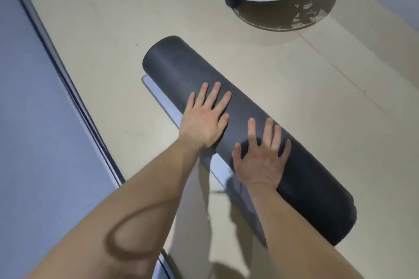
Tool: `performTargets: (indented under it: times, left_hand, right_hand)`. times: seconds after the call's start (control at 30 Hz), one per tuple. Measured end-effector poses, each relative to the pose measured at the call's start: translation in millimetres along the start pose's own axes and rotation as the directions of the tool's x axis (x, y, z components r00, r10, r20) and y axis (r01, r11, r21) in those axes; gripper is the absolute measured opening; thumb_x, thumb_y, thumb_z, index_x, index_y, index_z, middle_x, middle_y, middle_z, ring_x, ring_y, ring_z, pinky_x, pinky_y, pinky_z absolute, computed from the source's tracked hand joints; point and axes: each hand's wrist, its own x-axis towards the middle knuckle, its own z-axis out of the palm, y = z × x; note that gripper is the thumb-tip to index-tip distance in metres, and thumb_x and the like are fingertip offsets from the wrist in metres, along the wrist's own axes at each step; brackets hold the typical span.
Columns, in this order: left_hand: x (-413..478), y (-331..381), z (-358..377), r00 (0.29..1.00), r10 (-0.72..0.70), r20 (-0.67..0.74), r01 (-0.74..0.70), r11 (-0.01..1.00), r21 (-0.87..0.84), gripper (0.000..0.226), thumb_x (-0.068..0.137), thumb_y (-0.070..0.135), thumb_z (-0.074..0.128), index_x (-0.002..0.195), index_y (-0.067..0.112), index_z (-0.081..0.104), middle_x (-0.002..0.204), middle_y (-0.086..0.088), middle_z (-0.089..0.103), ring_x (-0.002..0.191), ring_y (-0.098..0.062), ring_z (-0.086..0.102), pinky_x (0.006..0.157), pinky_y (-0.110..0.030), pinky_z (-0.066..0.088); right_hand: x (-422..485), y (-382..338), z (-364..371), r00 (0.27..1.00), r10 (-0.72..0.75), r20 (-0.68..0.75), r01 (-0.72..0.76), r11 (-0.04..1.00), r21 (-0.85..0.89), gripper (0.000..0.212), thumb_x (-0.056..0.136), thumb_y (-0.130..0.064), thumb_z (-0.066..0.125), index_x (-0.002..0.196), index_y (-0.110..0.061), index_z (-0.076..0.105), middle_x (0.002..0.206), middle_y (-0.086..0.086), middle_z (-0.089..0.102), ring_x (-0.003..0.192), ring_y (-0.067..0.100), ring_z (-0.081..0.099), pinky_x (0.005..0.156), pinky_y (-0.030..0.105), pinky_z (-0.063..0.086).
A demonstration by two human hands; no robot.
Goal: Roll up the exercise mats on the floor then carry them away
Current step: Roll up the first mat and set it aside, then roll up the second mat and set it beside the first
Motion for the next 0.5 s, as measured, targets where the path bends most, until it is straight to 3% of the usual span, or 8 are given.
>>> performTargets:
  times: [0.17, 0.3, 0.43, 0.5]
  left_hand:
    - [-73.7, -10.0, 20.2, 0.998, -0.061, 0.03, 0.064, 0.994, -0.091, 0.067, 0.105, 0.049, 0.034, 0.165, 0.031, 0.009, 0.174, 0.002, -0.002, 0.158, -0.033, 0.001, 0.126, -0.05, 0.007]
    - [-185.6, -49.1, 47.0, 0.962, -0.237, 0.136, 0.253, 0.961, -0.112, 0.07, 0.103, 0.055, 0.028, 0.165, 0.03, 0.005, 0.173, -0.001, 0.009, 0.157, -0.035, 0.009, 0.126, -0.051, 0.011]
    - [-304.8, -94.5, 65.6, 0.915, -0.347, 0.204, 0.37, 0.925, -0.085, 0.079, 0.094, 0.06, 0.019, 0.165, 0.027, 0.006, 0.172, -0.001, 0.015, 0.156, -0.032, 0.015, 0.125, -0.049, 0.014]
    - [-361.3, -111.5, 72.1, 0.881, -0.411, 0.234, 0.44, 0.893, -0.091, 0.088, 0.086, 0.062, 0.009, 0.165, 0.025, 0.008, 0.172, -0.002, 0.016, 0.156, -0.032, 0.016, 0.124, -0.047, 0.016]
  right_hand:
    - [-3.0, -2.9, 7.9, 0.997, -0.012, -0.076, 0.011, 1.0, -0.009, 0.069, 0.099, -0.054, 0.025, 0.164, -0.033, 0.015, 0.171, 0.013, 0.015, 0.156, 0.035, 0.016, 0.121, 0.06, 0.009]
    - [-18.4, -8.4, 3.4, 0.984, -0.122, -0.134, 0.117, 0.992, -0.042, 0.06, 0.105, -0.043, 0.036, 0.162, -0.027, 0.028, 0.168, 0.016, 0.024, 0.154, 0.038, 0.023, 0.123, 0.06, 0.016]
    - [-76.0, -56.0, -3.0, 0.91, -0.394, -0.124, 0.376, 0.915, -0.149, 0.052, 0.102, -0.039, 0.043, 0.15, -0.019, 0.048, 0.161, 0.014, 0.037, 0.147, 0.036, 0.033, 0.122, 0.056, 0.014]
    - [-122.1, -85.7, 0.4, 0.853, -0.513, -0.09, 0.503, 0.857, -0.114, 0.048, 0.1, -0.037, 0.046, 0.144, -0.02, 0.054, 0.157, 0.01, 0.044, 0.142, 0.032, 0.039, 0.121, 0.053, 0.014]
